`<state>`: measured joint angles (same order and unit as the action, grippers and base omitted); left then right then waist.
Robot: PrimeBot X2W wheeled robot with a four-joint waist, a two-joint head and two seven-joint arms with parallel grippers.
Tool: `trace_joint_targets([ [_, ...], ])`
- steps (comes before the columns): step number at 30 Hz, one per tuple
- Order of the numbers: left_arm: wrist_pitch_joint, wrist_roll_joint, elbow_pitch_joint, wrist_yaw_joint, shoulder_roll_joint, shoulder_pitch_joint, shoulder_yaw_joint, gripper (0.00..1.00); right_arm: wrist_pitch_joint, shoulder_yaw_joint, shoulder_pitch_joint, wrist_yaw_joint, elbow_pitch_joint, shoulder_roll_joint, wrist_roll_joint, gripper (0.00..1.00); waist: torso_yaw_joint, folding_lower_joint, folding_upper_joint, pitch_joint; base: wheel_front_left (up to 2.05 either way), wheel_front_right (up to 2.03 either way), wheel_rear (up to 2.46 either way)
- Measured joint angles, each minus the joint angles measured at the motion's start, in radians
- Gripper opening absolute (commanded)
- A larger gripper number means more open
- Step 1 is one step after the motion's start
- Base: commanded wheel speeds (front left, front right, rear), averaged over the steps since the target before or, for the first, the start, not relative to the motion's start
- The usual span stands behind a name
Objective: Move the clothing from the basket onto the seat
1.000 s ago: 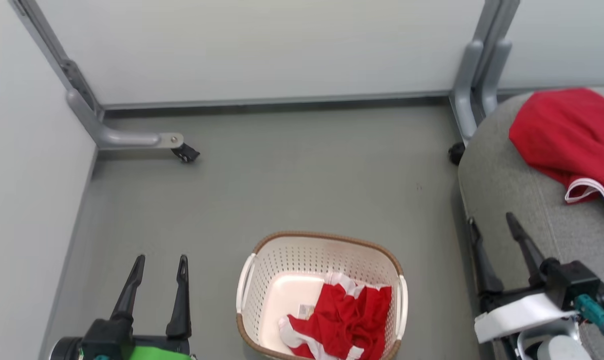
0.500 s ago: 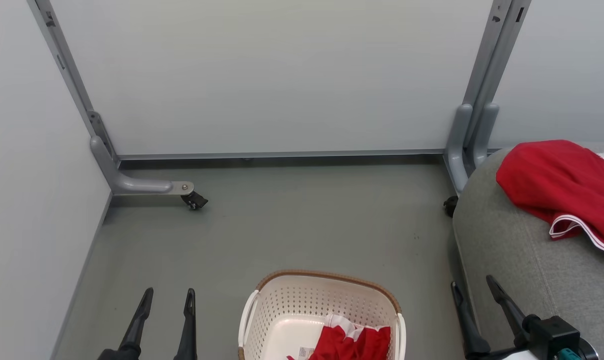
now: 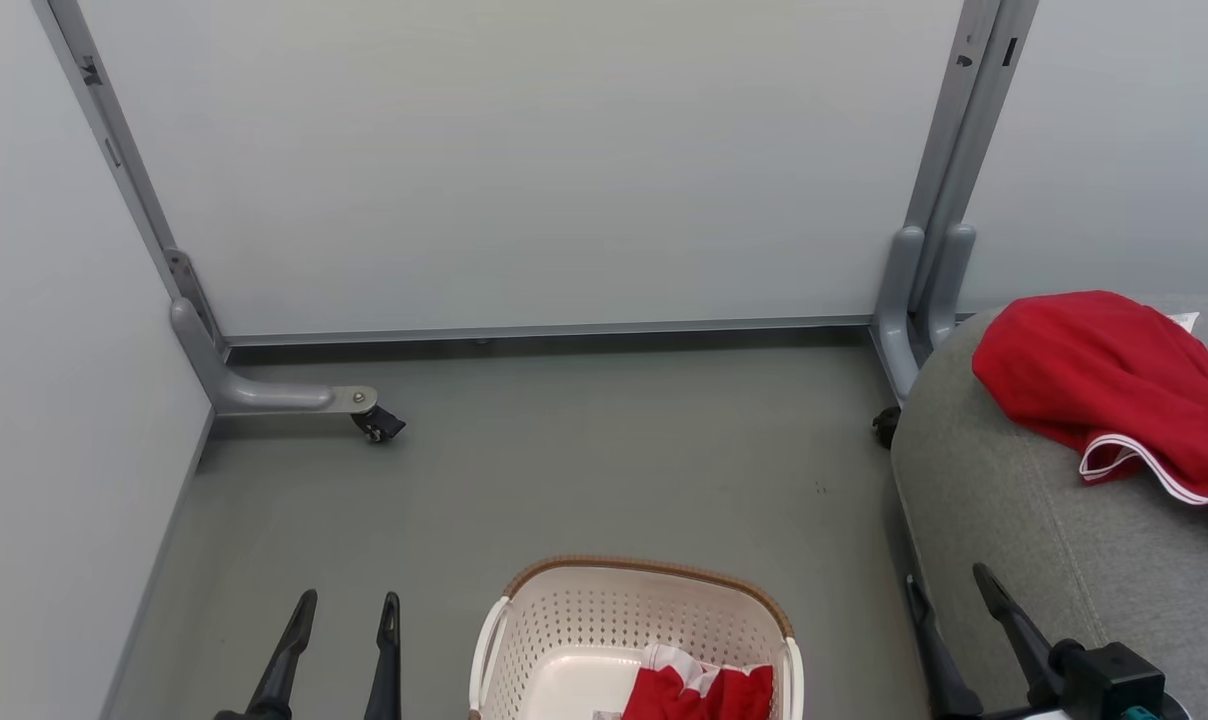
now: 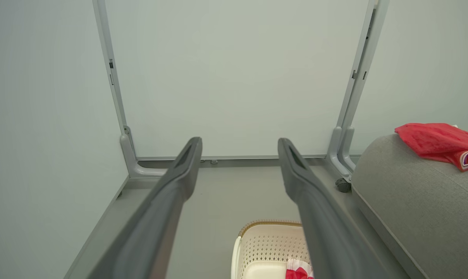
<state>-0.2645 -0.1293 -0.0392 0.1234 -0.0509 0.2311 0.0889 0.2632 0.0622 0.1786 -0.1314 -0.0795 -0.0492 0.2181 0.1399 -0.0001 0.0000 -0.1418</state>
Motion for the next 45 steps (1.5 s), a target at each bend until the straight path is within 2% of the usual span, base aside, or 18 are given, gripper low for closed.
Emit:
trace_joint_targets([
  [18,0.0,0.007,0.003,0.001,0.0,-0.001,-0.001,1.0,0.0,-0.008,0.005,0.0,0.009,0.0,-0.001,1.0,-0.006,0.0,0.0,0.026,0.0,0.0,0.0],
  [28,0.0,0.001,0.003,0.004,0.0,-0.025,0.016,1.0,0.0,-0.022,-0.008,0.0,0.033,0.0,-0.025,1.0,-0.012,0.0,0.0,0.097,0.0,0.0,0.0],
  [39,0.0,-0.043,0.021,0.005,-0.002,-0.268,0.092,1.0,0.0,-0.115,-0.199,0.0,0.133,0.001,-0.097,1.0,-0.013,0.0,0.0,0.319,0.0,0.0,0.0],
  [45,0.0,-0.073,-0.024,0.006,-0.058,-0.446,0.208,1.0,0.0,-0.19,-0.313,0.0,0.185,0.001,-0.133,1.0,-0.019,0.0001,0.0,0.483,0.0,0.0,0.0],
])
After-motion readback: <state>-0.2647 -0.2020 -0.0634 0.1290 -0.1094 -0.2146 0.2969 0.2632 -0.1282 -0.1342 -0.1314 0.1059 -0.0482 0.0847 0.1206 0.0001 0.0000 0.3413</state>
